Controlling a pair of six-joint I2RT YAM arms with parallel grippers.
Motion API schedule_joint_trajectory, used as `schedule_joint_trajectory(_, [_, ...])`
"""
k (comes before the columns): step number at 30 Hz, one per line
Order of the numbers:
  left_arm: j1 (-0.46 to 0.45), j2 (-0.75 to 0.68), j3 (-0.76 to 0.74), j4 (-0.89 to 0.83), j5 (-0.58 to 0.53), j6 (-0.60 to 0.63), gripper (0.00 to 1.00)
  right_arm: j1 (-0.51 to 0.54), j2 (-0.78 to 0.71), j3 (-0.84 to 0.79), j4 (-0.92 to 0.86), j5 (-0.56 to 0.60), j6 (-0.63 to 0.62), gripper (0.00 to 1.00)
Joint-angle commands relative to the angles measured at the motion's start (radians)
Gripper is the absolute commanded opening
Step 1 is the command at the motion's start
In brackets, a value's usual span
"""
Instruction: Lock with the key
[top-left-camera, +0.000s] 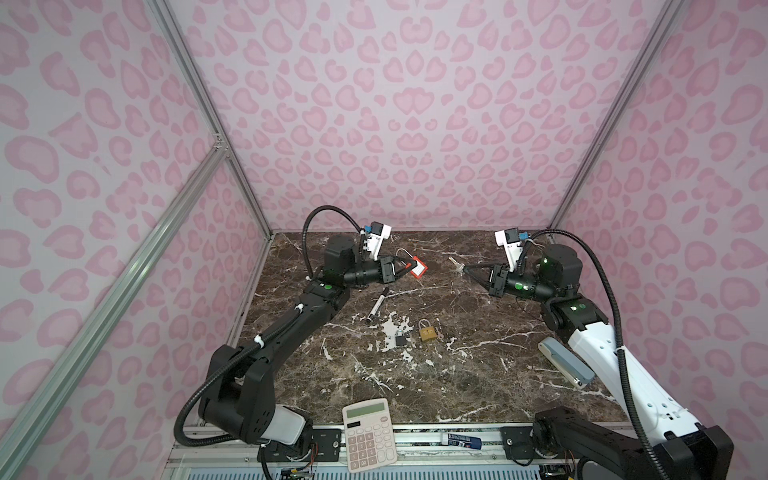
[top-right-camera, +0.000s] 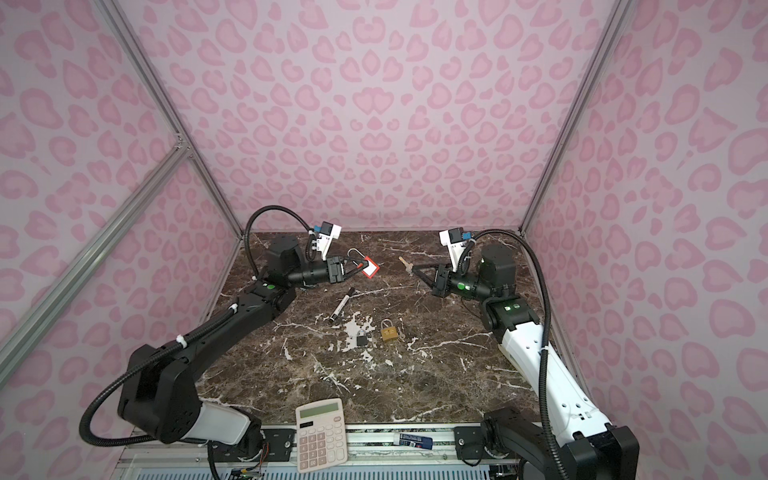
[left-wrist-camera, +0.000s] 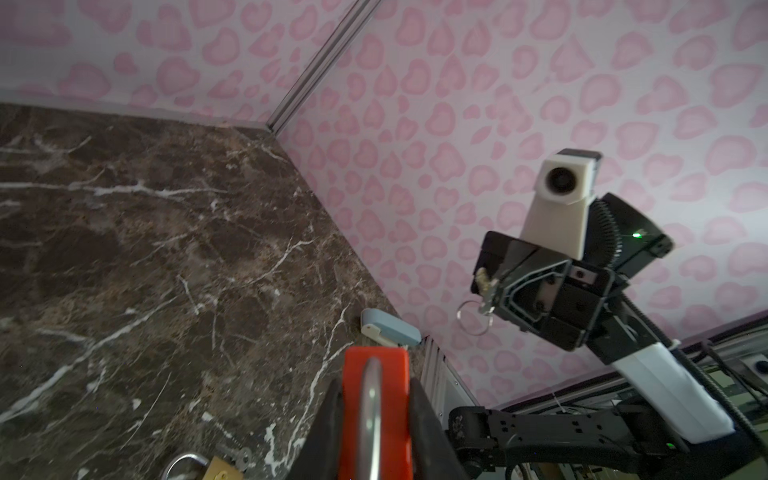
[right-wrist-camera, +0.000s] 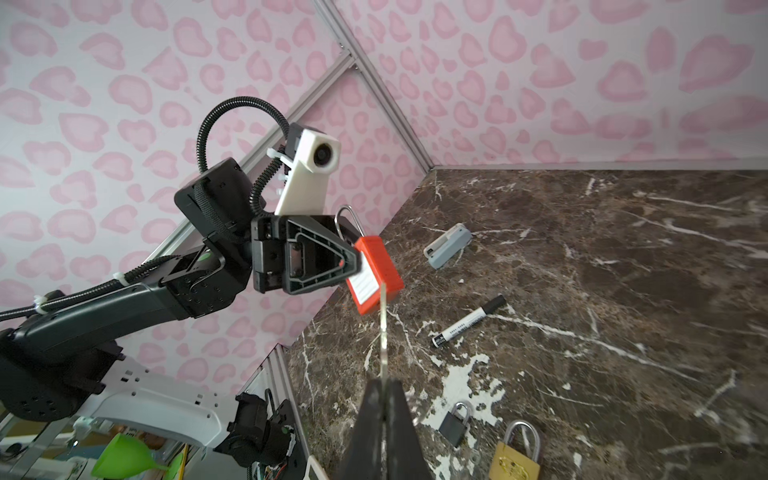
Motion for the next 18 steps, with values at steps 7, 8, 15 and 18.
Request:
schedule_joint_trajectory(7, [-0.159, 0.323, 0.271, -0.511, -0.1, 0.314, 0.03, -0.095, -0.031, -0.092, -0.037, 0.131, 0.035, 0.0])
schedule_joint_trajectory(8, [-0.174, 0.362, 0.293, -0.535, -0.102, 0.321, 0.03, -0.102, -0.038, -0.102, -0.043, 0.143, 0.035, 0.0])
schedule_joint_trajectory(15, [-0.251, 0.535, 0.38, -0.603, -0.131, 0.343, 0.03, -0.131, -0.091, -0.161, -0.071, 0.163, 0.026, 0.0])
schedule_joint_trajectory(18, [-0.267, 0.587, 0.415, -0.604, -0.122, 0.332, 0.03, -0.137, -0.114, -0.189, -0.071, 0.171, 0.031, 0.0])
